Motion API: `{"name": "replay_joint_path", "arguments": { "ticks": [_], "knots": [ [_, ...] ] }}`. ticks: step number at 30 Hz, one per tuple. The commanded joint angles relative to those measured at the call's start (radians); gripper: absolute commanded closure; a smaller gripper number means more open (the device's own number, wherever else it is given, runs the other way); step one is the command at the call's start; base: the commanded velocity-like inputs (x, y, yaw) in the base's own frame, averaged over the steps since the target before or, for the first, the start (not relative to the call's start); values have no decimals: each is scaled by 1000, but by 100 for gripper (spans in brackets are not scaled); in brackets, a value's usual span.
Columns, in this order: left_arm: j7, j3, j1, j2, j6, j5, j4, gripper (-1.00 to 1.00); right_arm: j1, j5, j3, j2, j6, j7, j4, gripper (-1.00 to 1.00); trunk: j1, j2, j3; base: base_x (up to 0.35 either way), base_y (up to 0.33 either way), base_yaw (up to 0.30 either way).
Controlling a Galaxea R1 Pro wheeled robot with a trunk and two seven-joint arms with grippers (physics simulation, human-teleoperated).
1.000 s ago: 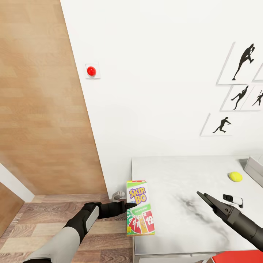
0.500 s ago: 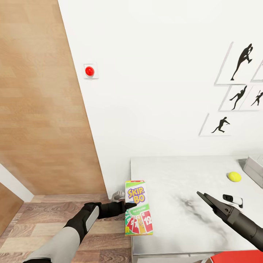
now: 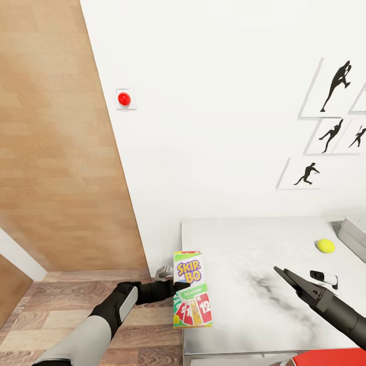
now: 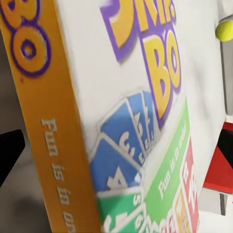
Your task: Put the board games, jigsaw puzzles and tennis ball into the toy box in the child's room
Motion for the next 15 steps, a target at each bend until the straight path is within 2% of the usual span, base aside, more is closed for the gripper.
{"name": "replay_joint_path", "arguments": {
  "ticks": [1, 10, 15],
  "knots": [
    [-1, 1, -1, 0, 8, 4, 0, 100, -1, -3, 0, 0, 7, 1, 0, -100, 0, -1, -1, 0, -1, 0],
    [-2, 3, -1, 0, 8, 6, 0, 100, -1, -3, 0, -1, 7, 1, 1, -100, 0, -1, -1, 0, 0, 0],
    [-60, 6, -1, 1, 11, 10, -1, 100, -1, -3, -1, -4, 7, 1, 1, -100, -7, 13, 5, 0, 0, 0]
  ]
}}
